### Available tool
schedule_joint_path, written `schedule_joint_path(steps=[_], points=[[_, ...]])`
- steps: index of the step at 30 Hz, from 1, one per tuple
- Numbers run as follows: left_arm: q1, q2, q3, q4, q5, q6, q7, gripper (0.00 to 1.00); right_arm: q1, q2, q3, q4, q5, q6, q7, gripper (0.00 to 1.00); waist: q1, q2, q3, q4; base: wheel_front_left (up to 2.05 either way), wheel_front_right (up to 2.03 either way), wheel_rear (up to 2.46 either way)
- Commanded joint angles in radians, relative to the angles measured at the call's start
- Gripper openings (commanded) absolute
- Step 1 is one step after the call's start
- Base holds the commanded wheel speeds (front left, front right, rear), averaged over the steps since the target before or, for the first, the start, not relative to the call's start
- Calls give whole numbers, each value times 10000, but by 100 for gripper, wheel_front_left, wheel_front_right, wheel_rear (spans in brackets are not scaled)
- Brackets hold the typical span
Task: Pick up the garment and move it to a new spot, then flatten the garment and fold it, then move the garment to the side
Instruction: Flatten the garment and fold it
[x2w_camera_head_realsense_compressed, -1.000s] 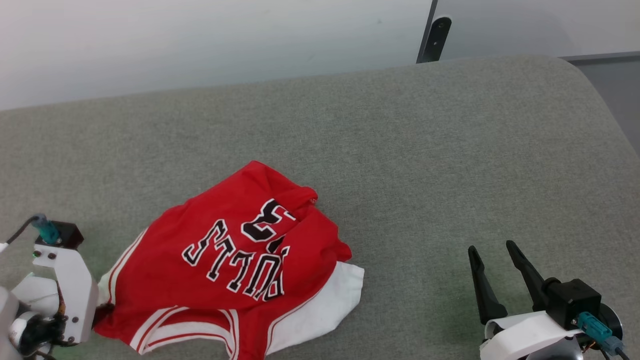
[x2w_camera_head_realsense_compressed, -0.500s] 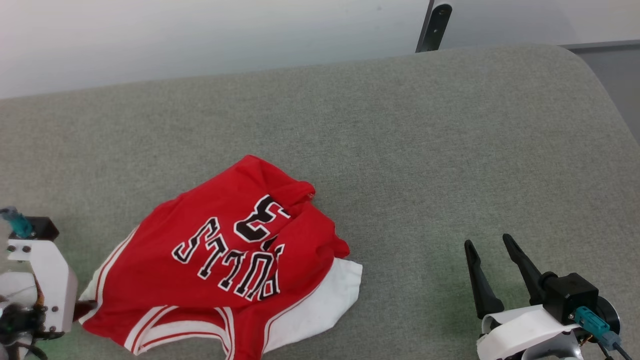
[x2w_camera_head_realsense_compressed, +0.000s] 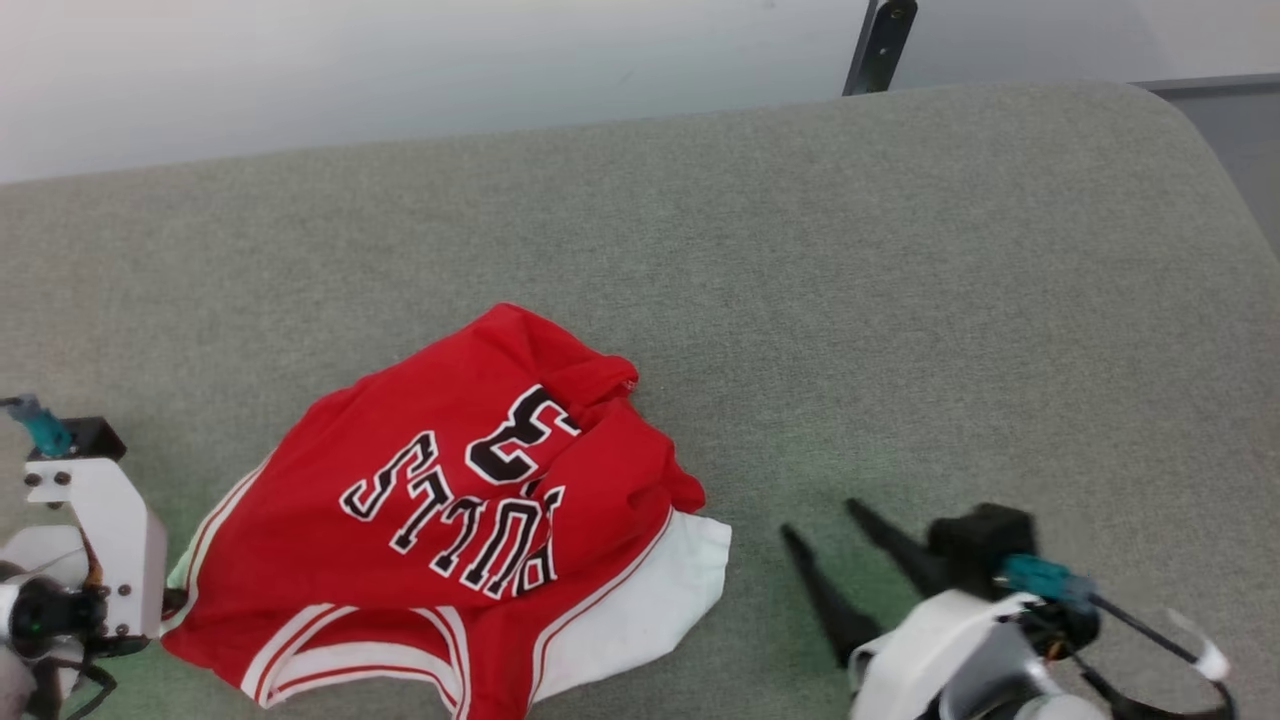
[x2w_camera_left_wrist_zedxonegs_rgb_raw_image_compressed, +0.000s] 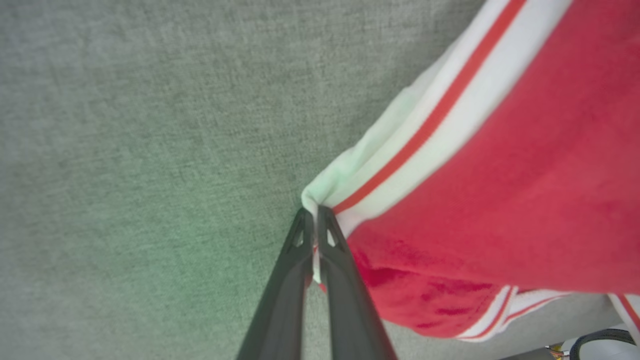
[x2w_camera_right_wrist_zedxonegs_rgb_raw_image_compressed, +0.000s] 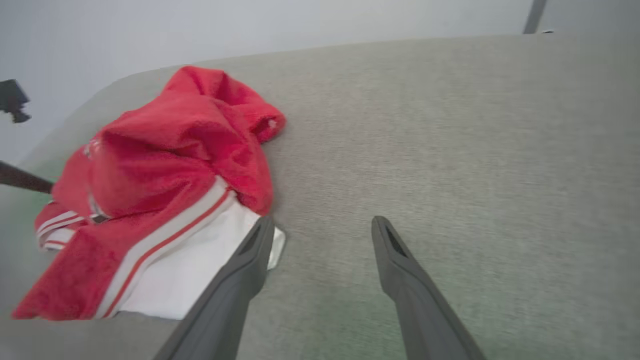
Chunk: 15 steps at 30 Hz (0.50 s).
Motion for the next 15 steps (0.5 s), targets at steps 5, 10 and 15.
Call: schedule_joint_path(steps=[5, 10, 15], points=[[43, -459, -287, 136, 139, 15, -178, 0, -181, -390, 1394, -543, 782, -10, 1482, 100, 0, -1, -58, 153, 0, 0, 0], [-97, -649, -481, 154, 222, -54, -265, 0, -305, -545, 2430, -911, 1363, -10, 2500, 100, 0, -1, -95, 332, 0, 0, 0], [-295, -821, -633, 221, 284, -98, -310, 0, -629, -497, 3180, -851, 1531, -10, 2985, 100, 0, -1, -115, 526, 0, 0, 0]])
